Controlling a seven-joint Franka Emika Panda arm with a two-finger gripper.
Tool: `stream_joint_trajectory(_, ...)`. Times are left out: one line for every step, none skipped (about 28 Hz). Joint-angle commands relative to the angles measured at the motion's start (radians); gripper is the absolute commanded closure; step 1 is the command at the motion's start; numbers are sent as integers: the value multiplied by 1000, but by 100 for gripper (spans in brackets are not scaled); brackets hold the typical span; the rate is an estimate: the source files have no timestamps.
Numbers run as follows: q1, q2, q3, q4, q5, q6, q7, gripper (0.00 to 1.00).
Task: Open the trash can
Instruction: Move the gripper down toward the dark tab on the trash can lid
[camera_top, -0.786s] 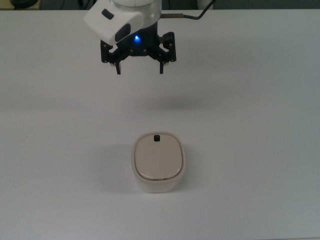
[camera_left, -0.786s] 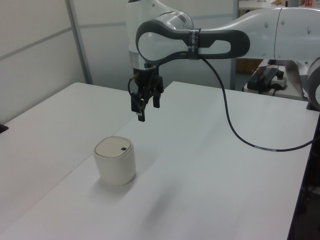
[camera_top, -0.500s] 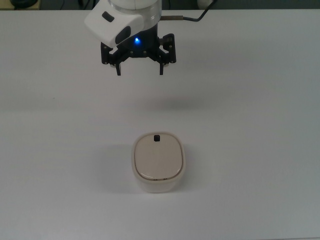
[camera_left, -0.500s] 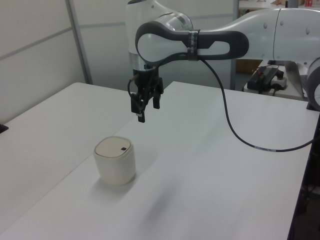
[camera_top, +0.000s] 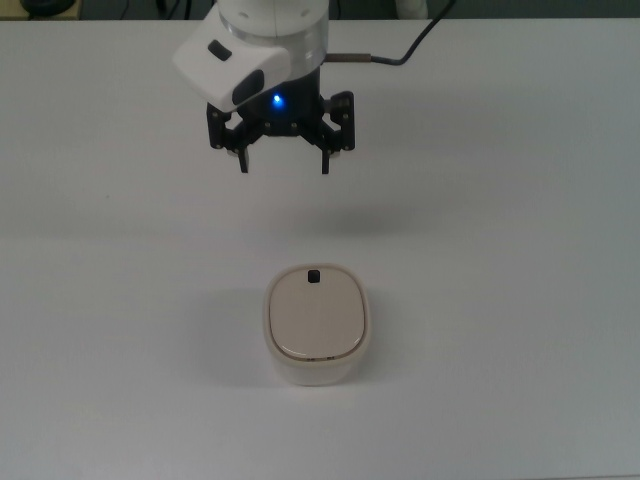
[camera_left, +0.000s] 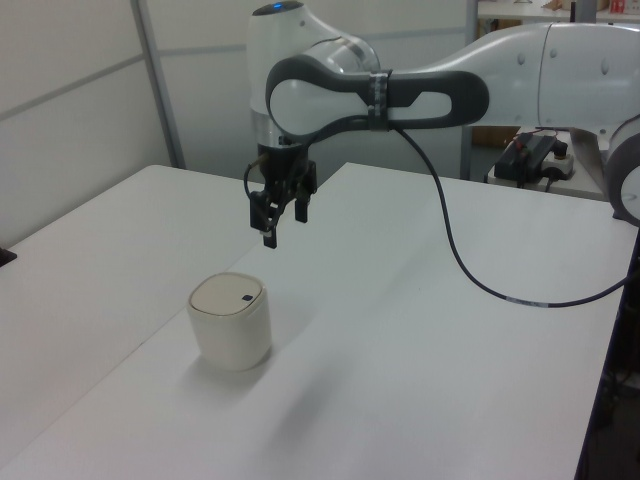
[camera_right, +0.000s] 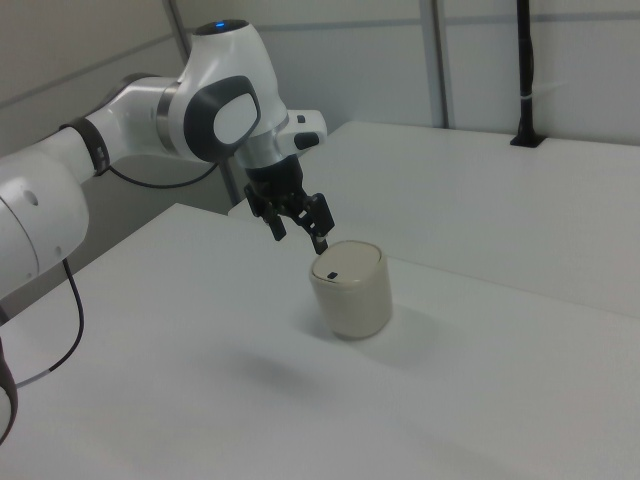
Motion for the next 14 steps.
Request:
stream_joint_trajectory(19,24,-3,-21,-2,66,36,34)
stream_joint_trajectory(19,25,-3,-21,-2,76,36,41)
stream_joint_trajectory(19,28,-3,-21,-2,83,36,48)
stream_joint_trajectory(22,35,-3,-21,-2,89,36,55)
stream_joint_trajectory(28,41,-4,-21,-4,94,36,63)
stream_joint_trajectory(32,44,-4,-21,-5,99,38,70)
stream_joint_trajectory(34,47,-4,-21,-7,112,55,85)
stream_joint_trajectory(34,50,-4,-21,-8,122,65,91)
stream_joint_trajectory(34,56,-4,-21,-14,132,75,96)
stream_joint_trajectory(35,59,-4,-21,-20,142,84,100)
stream_joint_trajectory(36,62,-4,-21,-28,149,91,100)
stream_joint_trajectory(39,74,-4,-21,-43,166,102,100)
stream_joint_trajectory(40,82,-4,-20,-46,175,107,100)
stream_joint_trajectory(42,87,-4,-20,-48,184,111,100)
